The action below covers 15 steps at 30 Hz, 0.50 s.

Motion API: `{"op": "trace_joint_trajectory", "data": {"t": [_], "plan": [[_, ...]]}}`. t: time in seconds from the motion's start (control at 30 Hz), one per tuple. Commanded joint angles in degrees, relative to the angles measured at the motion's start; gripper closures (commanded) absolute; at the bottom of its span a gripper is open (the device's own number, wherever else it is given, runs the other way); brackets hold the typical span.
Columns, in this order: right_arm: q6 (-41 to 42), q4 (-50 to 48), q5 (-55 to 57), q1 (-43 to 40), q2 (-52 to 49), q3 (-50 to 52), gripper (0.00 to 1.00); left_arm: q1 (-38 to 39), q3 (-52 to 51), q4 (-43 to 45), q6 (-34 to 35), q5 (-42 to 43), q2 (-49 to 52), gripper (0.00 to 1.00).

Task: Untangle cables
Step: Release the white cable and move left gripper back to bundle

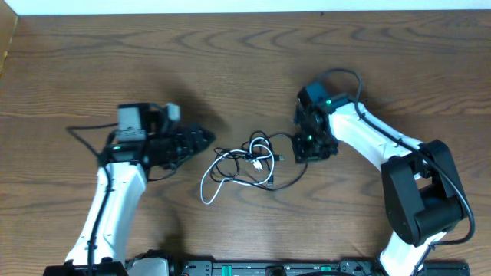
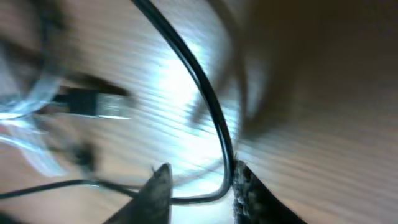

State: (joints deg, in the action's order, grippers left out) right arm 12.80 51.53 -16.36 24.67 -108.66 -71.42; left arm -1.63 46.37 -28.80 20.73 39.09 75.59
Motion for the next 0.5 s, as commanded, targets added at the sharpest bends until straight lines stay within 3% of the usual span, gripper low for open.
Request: {"op": "trace_joint_trajectory", "data": {"t": [0.0, 0.2, 0.47], "plan": [[-3.23, -1.11, -7.82, -0.04, 3.56, -4.0, 0.62, 4.85, 0.35, 2.69, -2.32, -0.48, 0.79, 0.19], [-0.57, -3.06, -8.24, 0.83, 4.11, -4.26, 0.57, 12.66, 0.35, 5.35, 0.09, -10.03, 3.54, 0.2], [5.44, -0.5, 2.12, 0.9, 4.11, -4.24, 0.57, 18.29, 0.35, 5.81, 9.64, -10.21, 11.3, 0.24]]}}
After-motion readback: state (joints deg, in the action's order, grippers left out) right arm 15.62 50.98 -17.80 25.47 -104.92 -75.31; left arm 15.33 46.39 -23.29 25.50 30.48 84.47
